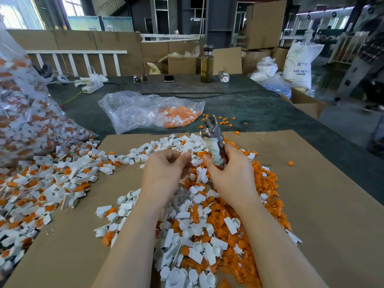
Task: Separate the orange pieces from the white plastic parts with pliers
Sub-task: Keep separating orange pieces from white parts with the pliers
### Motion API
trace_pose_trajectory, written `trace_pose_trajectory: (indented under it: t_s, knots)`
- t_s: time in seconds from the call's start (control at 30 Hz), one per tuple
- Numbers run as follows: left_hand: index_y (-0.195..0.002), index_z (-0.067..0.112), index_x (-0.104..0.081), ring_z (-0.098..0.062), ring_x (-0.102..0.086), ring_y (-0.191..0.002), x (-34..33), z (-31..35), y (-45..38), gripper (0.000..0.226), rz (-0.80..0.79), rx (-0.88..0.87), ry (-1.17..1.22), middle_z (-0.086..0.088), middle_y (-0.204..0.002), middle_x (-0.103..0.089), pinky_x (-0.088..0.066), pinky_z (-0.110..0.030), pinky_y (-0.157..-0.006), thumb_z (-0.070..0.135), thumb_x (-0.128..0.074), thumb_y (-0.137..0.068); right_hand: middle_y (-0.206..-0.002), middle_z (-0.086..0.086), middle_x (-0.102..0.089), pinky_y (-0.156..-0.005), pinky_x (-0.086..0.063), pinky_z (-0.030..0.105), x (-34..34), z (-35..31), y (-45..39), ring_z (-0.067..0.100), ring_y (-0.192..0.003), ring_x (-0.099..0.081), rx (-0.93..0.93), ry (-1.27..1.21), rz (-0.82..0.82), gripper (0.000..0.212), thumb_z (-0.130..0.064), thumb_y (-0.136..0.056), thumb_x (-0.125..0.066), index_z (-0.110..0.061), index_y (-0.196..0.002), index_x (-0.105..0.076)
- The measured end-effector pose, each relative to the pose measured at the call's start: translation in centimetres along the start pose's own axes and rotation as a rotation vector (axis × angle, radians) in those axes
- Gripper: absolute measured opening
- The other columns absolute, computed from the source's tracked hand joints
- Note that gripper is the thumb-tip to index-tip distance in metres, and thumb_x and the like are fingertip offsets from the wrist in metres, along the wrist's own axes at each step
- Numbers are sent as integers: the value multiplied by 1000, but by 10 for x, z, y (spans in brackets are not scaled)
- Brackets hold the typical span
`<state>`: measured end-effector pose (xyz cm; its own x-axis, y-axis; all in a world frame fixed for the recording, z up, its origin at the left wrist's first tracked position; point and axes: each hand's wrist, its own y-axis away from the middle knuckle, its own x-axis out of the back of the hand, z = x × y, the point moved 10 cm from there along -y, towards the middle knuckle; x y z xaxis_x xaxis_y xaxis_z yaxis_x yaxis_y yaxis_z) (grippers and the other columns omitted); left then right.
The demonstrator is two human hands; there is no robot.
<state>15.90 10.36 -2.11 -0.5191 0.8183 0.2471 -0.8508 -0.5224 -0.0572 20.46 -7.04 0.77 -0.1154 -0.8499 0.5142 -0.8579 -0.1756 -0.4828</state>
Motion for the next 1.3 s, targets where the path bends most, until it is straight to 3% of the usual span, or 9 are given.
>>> trace_pose_trajectory:
  t_s: [0.17, 0.33, 0.5, 0.63, 0.73, 0.87, 1.03, 1.17, 1.3]
  knots:
    - [-78, 19, -73, -7, -73, -66, -9, 1, 3, 20, -78, 4, -20, 6, -68, -75, -59, -33, -77, 27, -66, -94, -76, -21, -57, -56, -40, 14, -1, -1, 0, -2, -69, -57, 7, 11, -4, 14, -36, -89, -66, -30, -91, -53]
    - [-77, 15, -74, -10, -73, -64, -12, 6, 6, 19, -105, -7, -1, 4, -67, -75, -54, -26, -67, 23, -68, -93, -77, -18, -60, -59, -50, 25, 0, -1, 0, 3, -69, -59, 12, 14, 13, 13, -34, -89, -67, -27, -90, -55]
    - [-74, 17, -73, -9, -73, -65, -13, 14, 8, 21, -102, -60, -46, 6, -66, -74, -59, -34, -77, 24, -68, -92, -70, -23, -53, -56, -44, 18, 3, -4, 1, 0, -67, -56, 47, 46, 36, 16, -32, -87, -69, -30, -88, -53]
    - [-74, 20, -71, -5, -71, -65, -14, 23, 10, 20, -88, -135, -134, 11, -67, -74, -59, -33, -75, 26, -67, -93, -71, -24, -53, -55, -40, 15, 3, -6, 1, -2, -67, -56, 58, 48, 44, 18, -31, -86, -70, -30, -88, -52]
    - [-74, 21, -71, -10, -71, -69, -14, 27, 11, 20, -88, -177, -167, 9, -68, -73, -59, -37, -76, 26, -67, -93, -71, -20, -56, -54, -43, 19, 6, -8, 2, 2, -65, -57, 75, 36, 61, 16, -30, -86, -69, -29, -86, -54]
    - [-73, 20, -70, -18, -70, -72, -15, 32, 14, 22, -102, -223, -199, 1, -68, -72, -58, -44, -75, 24, -66, -94, -64, -21, -52, -50, -34, 13, 6, -10, 2, 1, -64, -56, 99, 53, 59, 18, -29, -85, -70, -30, -83, -52]
    - [-74, 19, -68, -18, -68, -71, -16, 32, 15, 22, -118, -235, -209, 0, -69, -71, -57, -41, -73, 24, -64, -96, -56, -19, -53, -47, -33, 10, 4, -10, 1, -9, -77, -56, 111, 47, 46, 21, -26, -84, -70, -31, -81, -50]
    - [-78, 18, -65, -20, -65, -71, -17, 33, 15, 22, -122, -265, -222, -3, -71, -70, -54, -41, -69, 26, -61, -97, -55, -23, -49, -46, -33, 9, 1, -10, 1, -14, -77, -55, 120, 78, 19, 22, -25, -84, -70, -34, -83, -49]
    - [-77, 17, -60, -11, -50, -55, -18, 31, 13, 23, -107, -298, -273, -3, -66, -64, -39, -28, -53, 28, -58, -97, -63, -20, -54, -50, -33, 11, -3, -9, -1, 0, -67, -56, 126, 95, -31, 19, -24, -84, -69, -32, -86, -52]
